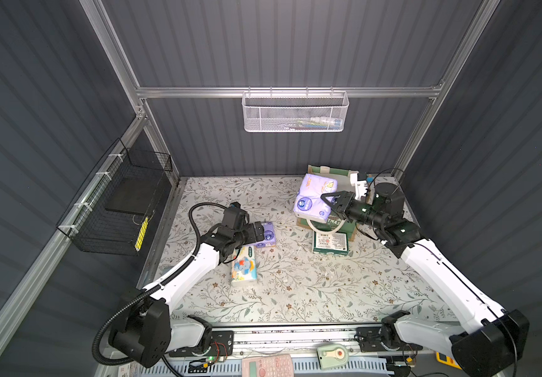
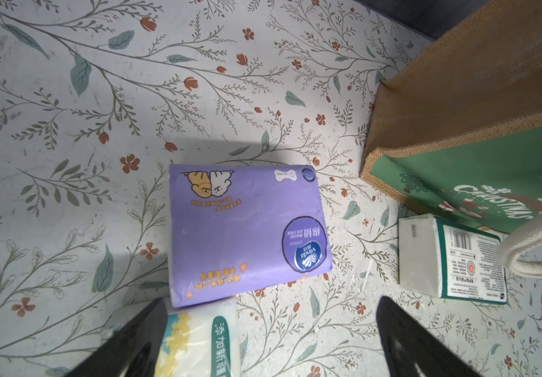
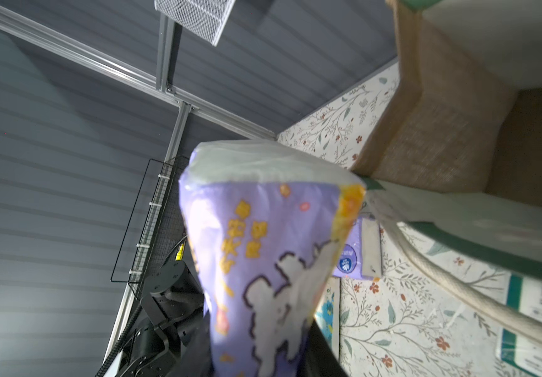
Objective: Put tissues into the canvas bag
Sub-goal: Pick up the pack of facial tissues from the center of the board, then place the pack of facial tissues in the canvas bag.
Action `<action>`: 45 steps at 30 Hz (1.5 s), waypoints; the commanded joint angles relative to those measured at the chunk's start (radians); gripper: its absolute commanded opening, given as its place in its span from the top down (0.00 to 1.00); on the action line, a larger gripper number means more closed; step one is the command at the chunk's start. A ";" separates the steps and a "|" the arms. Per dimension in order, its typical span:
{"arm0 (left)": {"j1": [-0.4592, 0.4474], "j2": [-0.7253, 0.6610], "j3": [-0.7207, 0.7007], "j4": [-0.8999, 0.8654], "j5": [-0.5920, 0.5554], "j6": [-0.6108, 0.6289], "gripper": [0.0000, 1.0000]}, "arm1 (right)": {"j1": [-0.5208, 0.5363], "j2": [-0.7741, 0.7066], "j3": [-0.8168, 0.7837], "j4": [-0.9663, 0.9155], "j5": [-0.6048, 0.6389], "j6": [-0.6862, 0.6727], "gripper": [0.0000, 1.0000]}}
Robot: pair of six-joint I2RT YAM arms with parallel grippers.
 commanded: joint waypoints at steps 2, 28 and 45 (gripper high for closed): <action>0.006 0.008 -0.022 0.002 0.000 -0.010 0.00 | -0.079 0.007 0.062 -0.038 -0.020 -0.072 0.71; 0.020 0.033 -0.064 0.012 0.013 -0.033 0.00 | -0.237 0.301 0.293 -0.195 0.067 -0.263 0.70; 0.032 0.042 -0.081 0.026 0.016 -0.036 0.00 | -0.230 0.430 0.331 -0.213 0.068 -0.251 0.69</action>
